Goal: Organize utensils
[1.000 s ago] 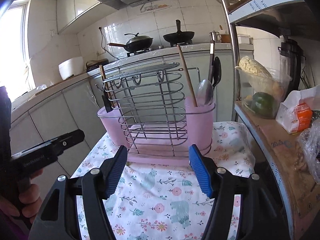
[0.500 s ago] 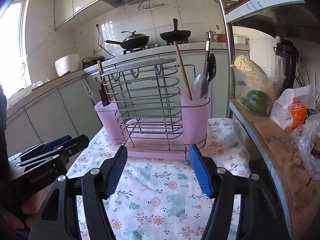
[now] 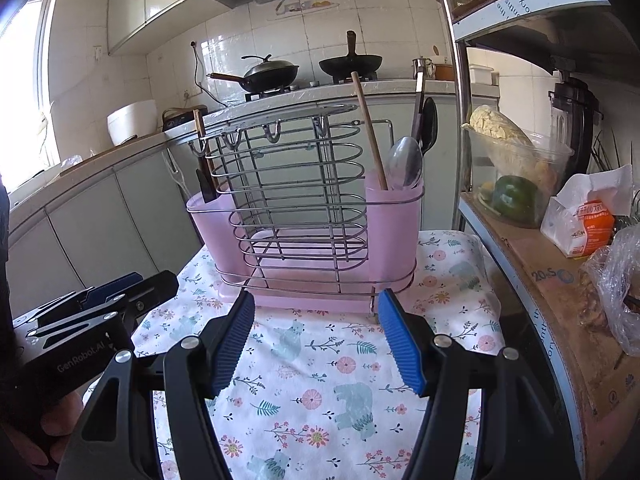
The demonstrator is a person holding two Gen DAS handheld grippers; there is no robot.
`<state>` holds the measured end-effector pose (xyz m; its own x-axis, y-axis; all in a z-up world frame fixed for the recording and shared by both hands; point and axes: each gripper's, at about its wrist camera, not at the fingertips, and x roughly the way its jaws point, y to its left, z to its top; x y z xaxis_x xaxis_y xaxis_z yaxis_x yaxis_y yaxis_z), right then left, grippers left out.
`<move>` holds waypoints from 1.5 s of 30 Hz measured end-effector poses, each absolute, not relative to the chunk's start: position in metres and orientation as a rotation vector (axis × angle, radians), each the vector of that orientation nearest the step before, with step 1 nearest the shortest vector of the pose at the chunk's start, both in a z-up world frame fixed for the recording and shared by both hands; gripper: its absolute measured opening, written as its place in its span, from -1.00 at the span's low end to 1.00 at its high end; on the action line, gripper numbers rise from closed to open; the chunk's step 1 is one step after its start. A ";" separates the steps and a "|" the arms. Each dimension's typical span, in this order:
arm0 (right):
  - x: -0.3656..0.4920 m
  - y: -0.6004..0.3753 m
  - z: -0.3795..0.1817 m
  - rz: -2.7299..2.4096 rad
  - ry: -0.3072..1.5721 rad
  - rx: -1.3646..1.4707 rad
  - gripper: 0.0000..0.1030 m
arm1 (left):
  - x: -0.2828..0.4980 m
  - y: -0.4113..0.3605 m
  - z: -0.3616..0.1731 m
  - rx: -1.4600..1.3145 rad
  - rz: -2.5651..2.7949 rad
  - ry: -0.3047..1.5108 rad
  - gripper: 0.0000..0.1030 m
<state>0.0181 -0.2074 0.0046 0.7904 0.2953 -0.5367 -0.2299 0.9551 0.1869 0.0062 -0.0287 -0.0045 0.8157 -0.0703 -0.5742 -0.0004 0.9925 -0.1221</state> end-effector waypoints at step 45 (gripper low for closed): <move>0.019 -0.208 -0.001 0.293 0.621 0.137 0.23 | 0.004 -0.035 -0.007 -0.123 -0.046 0.622 -0.03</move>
<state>0.0189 -0.2081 -0.0014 0.7740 0.3103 -0.5519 -0.2285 0.9498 0.2135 0.0037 -0.0347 -0.0074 0.8121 -0.0800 -0.5780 0.0062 0.9917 -0.1285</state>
